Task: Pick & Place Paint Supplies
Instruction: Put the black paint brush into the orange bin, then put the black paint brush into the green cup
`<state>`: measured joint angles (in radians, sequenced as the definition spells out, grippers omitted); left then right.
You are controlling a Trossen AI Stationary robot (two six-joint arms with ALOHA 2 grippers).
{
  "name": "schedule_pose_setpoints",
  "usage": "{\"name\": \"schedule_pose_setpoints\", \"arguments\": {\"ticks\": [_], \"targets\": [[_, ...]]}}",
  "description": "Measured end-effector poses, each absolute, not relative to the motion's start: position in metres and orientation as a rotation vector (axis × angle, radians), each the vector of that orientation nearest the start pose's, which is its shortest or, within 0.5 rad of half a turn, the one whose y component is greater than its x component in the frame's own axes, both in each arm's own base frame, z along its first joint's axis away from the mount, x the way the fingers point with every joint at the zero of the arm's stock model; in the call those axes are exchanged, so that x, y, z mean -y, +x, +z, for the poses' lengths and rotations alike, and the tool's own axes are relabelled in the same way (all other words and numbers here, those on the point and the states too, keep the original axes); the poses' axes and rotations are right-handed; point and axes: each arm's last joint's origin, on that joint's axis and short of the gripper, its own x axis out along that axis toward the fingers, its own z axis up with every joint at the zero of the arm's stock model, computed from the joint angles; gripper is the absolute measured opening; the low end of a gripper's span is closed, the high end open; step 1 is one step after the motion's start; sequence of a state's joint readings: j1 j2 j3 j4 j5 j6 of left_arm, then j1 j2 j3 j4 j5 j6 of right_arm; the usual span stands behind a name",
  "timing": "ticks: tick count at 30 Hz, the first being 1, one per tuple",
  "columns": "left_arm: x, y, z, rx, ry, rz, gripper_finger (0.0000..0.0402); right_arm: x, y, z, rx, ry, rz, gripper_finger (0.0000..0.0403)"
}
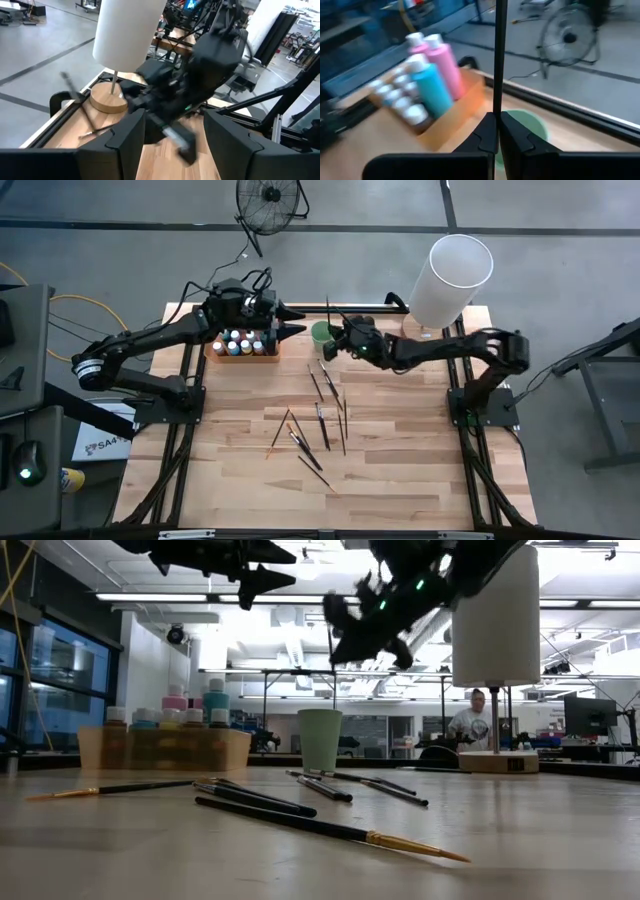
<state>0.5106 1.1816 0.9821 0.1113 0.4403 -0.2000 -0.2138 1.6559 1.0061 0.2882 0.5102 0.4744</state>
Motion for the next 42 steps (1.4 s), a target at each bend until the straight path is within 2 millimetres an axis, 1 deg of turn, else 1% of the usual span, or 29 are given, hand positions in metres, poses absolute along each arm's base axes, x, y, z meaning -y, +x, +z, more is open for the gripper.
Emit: {"name": "schedule_pose_setpoints", "arguments": {"ticks": [3, 7, 9, 16, 21, 30, 33, 35, 39, 42], "targets": [[-0.119, 0.238, 0.35, -0.072, -0.255, 0.079, 0.02, 0.102, 0.358, 0.22, -0.143, 0.401, -0.816, 0.0004], [-0.119, 0.238, 0.35, -0.072, -0.255, 0.079, 0.02, 0.111, 0.366, 0.198, -0.164, 0.41, -0.803, 0.0004], [-0.119, 0.238, 0.35, -0.072, -0.255, 0.079, 0.02, 0.113, 0.367, 0.191, -0.183, 0.414, -0.797, 0.0004], [-0.119, 0.238, 0.349, -0.075, -0.258, 0.079, 0.02, 0.11, 0.37, 0.189, -0.19, 0.414, -0.77, 0.0008], [-0.119, 0.238, 0.349, -0.076, -0.258, 0.079, 0.02, 0.11, 0.369, 0.188, -0.205, 0.413, -0.765, 0.0031], [-0.119, 0.238, 0.349, -0.076, -0.258, 0.079, 0.02, 0.119, 0.365, 0.186, -0.235, 0.382, -0.794, 0.0068], [-0.119, 0.238, 0.349, -0.075, -0.257, 0.079, 0.02, 0.12, 0.365, 0.186, -0.231, 0.365, -0.8, 0.0076], [-0.119, 0.238, 0.349, -0.075, -0.257, 0.079, 0.02, 0.12, 0.364, 0.191, -0.22, 0.327, -0.818, 0.0082], [-0.118, 0.237, 0.35, -0.073, -0.256, 0.079, 0.02, 0.118, 0.354, 0.215, -0.213, 0.279, -0.833, 0.0097], [-0.117, 0.234, 0.354, -0.056, -0.246, 0.078, 0.02, 0.114, 0.34, 0.234, -0.244, 0.287, -0.85, 0.0106]]}}
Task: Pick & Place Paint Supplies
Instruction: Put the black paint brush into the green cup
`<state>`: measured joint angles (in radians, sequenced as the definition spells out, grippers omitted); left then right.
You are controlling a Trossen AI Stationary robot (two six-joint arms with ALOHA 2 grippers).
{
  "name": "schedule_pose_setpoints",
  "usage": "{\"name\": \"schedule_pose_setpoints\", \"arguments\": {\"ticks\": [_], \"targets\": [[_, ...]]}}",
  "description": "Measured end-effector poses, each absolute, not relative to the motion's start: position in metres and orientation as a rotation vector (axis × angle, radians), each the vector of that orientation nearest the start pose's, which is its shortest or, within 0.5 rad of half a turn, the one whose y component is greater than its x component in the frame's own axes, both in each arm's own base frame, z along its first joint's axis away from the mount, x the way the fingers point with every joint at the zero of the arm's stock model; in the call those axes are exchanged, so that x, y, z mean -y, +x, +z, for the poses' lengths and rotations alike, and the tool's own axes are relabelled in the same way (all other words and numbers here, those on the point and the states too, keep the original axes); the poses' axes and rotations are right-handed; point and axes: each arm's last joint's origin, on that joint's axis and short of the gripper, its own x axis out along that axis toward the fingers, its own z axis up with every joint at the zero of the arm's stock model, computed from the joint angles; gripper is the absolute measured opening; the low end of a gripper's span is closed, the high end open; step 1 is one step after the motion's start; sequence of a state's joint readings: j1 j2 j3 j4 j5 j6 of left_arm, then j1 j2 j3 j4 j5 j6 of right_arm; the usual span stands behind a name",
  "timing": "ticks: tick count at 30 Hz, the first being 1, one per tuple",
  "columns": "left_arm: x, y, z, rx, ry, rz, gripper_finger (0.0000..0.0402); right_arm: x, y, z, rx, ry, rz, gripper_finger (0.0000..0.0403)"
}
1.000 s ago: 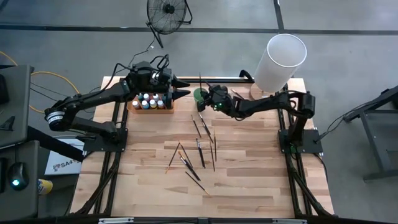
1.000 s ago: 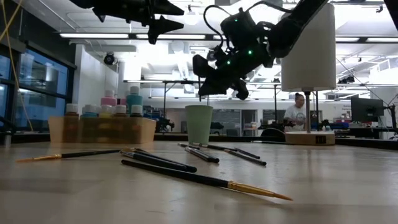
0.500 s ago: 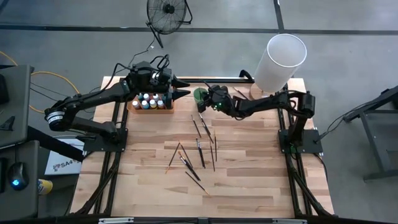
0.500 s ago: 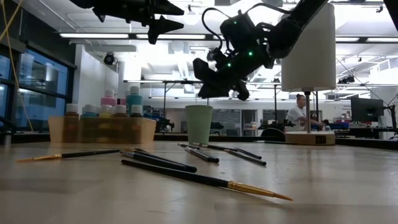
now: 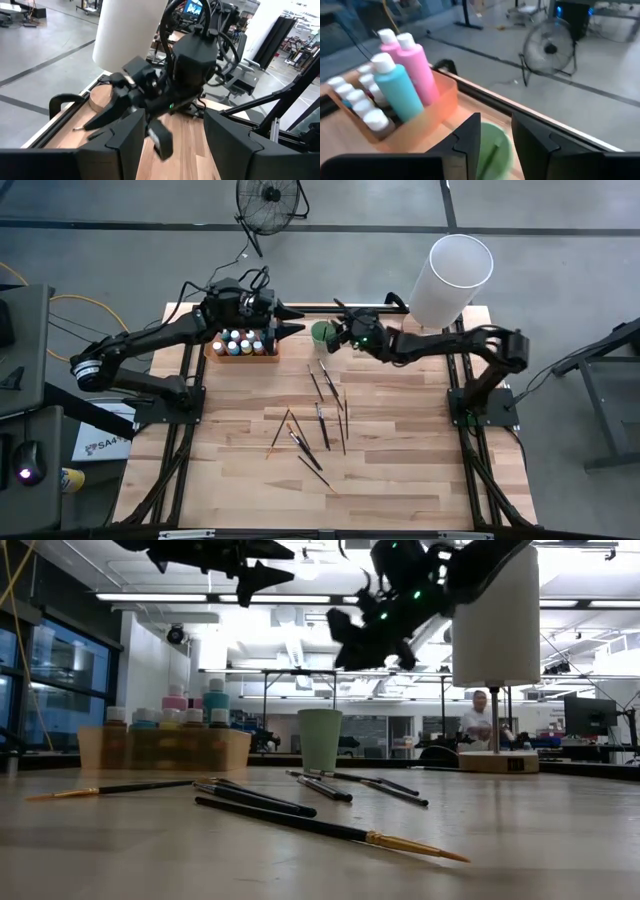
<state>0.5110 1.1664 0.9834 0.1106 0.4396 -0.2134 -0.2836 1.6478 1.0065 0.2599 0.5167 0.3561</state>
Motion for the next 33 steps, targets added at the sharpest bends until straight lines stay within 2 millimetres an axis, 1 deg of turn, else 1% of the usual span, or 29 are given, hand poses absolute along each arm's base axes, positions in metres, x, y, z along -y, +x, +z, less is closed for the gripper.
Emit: {"name": "schedule_pose_setpoints", "arguments": {"ticks": [3, 6, 9, 12, 15, 18, 21, 26, 30, 33], "targets": [[-0.117, 0.234, 0.354, -0.054, -0.246, 0.078, 0.02, 0.109, 0.323, 0.247, -0.3, 0.325, -0.891, 0.0109], [-0.117, 0.233, 0.355, -0.054, -0.246, 0.078, 0.02, 0.106, 0.304, 0.254, -0.38, 0.391, -0.915, 0.0109], [-0.117, 0.233, 0.354, -0.057, -0.247, 0.079, 0.02, 0.102, 0.291, 0.251, -0.493, 0.456, -0.926, 0.0109], [-0.117, 0.233, 0.354, -0.057, -0.248, 0.079, 0.02, 0.1, 0.285, 0.243, -0.603, 0.495, -0.904, 0.0109], [-0.117, 0.233, 0.354, -0.057, -0.247, 0.079, 0.02, 0.099, 0.287, 0.233, -0.692, 0.492, -0.851, 0.0109], [-0.117, 0.233, 0.355, -0.055, -0.247, 0.079, 0.02, 0.098, 0.29, 0.224, -0.772, 0.446, -0.788, 0.0109], [-0.117, 0.233, 0.355, -0.056, -0.247, 0.08, 0.02, 0.101, 0.29, 0.215, -0.86, 0.455, -0.775, 0.011], [-0.117, 0.233, 0.355, -0.056, -0.247, 0.08, 0.02, 0.116, 0.298, 0.208, -0.996, 0.488, -0.758, 0.0127], [-0.117, 0.233, 0.354, -0.057, -0.248, 0.08, 0.02, 0.132, 0.305, 0.202, -1.089, 0.44, -0.754, 0.0157], [-0.117, 0.233, 0.354, -0.057, -0.248, 0.08, 0.02, 0.146, 0.304, 0.199, -1.114, 0.442, -0.771, 0.0179]]}}
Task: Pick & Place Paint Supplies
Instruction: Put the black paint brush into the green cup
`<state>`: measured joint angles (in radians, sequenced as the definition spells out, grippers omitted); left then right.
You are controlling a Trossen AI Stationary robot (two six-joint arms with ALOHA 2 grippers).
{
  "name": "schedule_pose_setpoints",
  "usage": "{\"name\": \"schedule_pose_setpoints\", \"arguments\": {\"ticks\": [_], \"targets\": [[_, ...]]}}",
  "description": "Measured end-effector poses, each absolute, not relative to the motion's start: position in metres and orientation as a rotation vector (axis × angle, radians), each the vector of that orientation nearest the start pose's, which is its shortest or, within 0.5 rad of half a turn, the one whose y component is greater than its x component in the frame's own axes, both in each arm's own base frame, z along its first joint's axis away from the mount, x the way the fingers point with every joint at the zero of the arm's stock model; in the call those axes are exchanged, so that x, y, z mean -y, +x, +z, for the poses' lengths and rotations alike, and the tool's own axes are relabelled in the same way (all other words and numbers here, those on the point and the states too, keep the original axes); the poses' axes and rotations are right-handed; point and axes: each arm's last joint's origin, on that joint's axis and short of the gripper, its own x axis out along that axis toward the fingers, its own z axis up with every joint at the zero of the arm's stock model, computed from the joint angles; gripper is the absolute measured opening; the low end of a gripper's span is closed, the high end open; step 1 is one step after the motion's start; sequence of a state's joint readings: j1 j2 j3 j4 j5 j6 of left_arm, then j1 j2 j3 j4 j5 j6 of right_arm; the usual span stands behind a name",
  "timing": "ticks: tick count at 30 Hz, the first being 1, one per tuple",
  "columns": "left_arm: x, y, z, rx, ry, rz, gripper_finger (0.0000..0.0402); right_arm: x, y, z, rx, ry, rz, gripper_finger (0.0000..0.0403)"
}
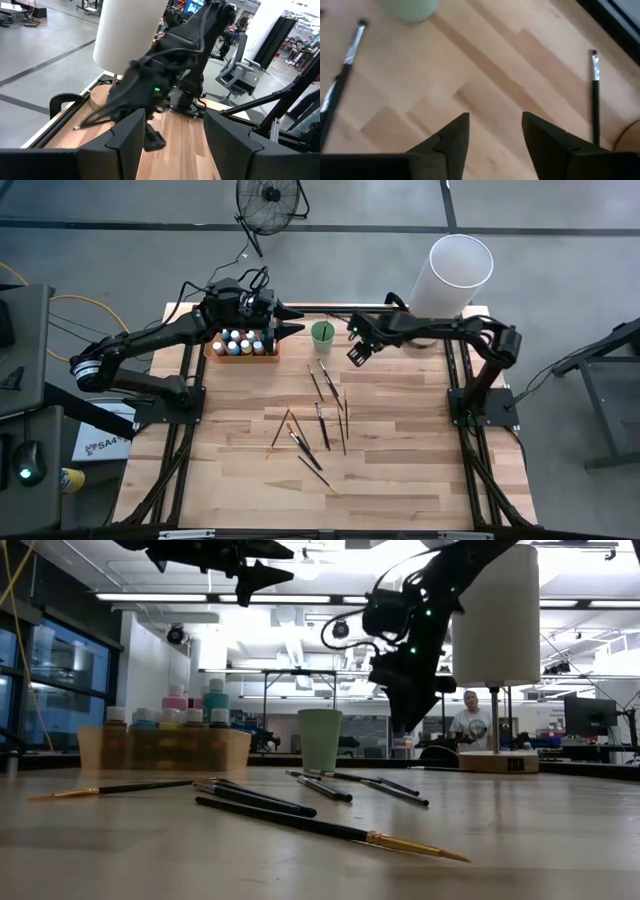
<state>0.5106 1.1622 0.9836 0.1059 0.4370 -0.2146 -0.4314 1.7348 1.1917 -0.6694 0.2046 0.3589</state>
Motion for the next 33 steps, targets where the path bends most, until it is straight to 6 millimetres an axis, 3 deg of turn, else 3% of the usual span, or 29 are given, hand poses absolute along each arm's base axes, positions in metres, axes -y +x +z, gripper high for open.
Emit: {"name": "schedule_pose_setpoints", "arguments": {"ticks": [8, 16, 33], "targets": [[-0.117, 0.233, 0.354, -0.059, -0.253, 0.081, 0.02, 0.181, 0.291, 0.18, -1.174, 0.52, -0.787, 0.0193], [-0.117, 0.233, 0.354, -0.06, -0.258, 0.081, 0.02, 0.198, 0.287, 0.152, -1.245, 0.576, -0.779, 0.0188], [-0.117, 0.233, 0.354, -0.06, -0.277, 0.082, 0.02, 0.214, 0.276, 0.152, -1.292, 0.411, -0.874, 0.0188]]}}
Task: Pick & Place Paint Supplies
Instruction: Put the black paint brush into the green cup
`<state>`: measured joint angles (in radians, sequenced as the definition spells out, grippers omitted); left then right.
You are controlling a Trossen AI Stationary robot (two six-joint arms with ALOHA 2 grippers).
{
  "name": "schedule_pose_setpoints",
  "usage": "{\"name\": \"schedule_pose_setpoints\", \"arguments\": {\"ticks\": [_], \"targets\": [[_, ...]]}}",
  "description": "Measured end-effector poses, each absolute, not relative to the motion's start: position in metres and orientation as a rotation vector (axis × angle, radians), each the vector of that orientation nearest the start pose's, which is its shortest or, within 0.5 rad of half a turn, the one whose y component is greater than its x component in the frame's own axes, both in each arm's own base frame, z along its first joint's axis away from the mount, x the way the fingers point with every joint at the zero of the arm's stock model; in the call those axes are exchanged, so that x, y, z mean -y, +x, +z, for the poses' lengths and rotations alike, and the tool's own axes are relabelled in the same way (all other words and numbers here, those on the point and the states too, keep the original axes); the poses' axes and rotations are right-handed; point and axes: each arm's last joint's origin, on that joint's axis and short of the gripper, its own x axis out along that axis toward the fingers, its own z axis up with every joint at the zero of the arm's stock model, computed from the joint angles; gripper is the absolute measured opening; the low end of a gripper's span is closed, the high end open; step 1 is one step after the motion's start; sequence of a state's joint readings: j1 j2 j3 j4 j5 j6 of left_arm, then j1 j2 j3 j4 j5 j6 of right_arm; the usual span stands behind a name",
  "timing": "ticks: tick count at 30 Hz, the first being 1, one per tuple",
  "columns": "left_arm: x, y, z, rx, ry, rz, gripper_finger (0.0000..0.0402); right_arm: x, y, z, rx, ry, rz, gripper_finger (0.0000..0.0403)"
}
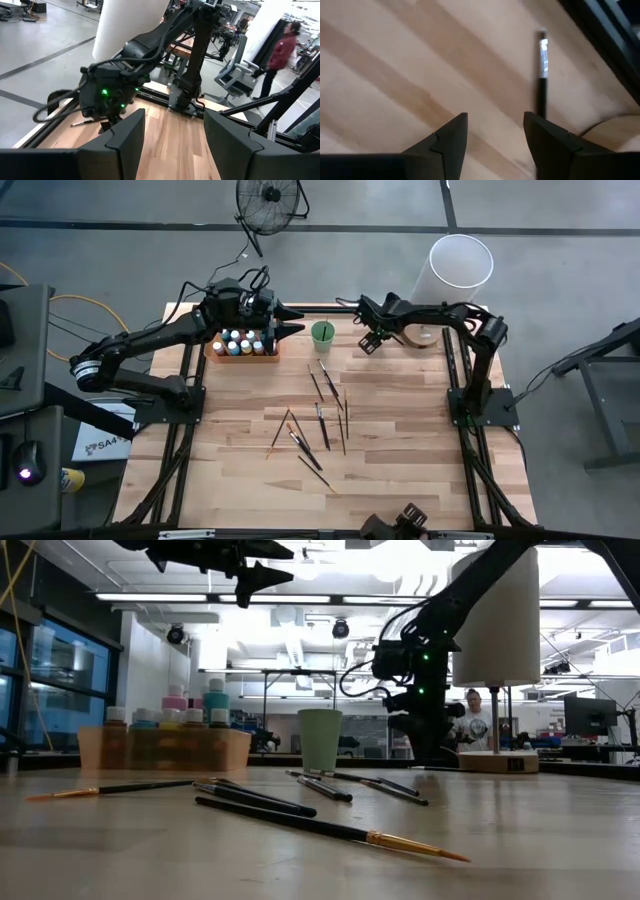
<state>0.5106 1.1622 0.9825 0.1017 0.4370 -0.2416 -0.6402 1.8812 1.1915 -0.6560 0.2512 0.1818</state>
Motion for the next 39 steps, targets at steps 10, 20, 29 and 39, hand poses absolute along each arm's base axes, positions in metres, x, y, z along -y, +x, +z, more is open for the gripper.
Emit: {"name": "schedule_pose_setpoints", "arguments": {"ticks": [10, 20, 29, 39], "targets": [[-0.117, 0.233, 0.354, -0.06, -0.281, 0.082, 0.02, 0.241, 0.253, 0.152, -1.268, 0.52, -0.911, 0.0188], [-0.117, 0.233, 0.352, -0.073, -0.29, 0.083, 0.02, 0.25, 0.251, 0.135, -1.281, 0.603, -0.825, 0.0188], [-0.117, 0.233, 0.349, -0.1, -0.308, 0.087, 0.02, 0.239, 0.257, 0.131, -1.325, 0.606, -0.735, 0.0187], [-0.116, 0.233, 0.349, -0.104, -0.31, 0.085, 0.02, 0.21, 0.27, 0.13, -1.423, 0.628, -0.683, 0.0143]]}}
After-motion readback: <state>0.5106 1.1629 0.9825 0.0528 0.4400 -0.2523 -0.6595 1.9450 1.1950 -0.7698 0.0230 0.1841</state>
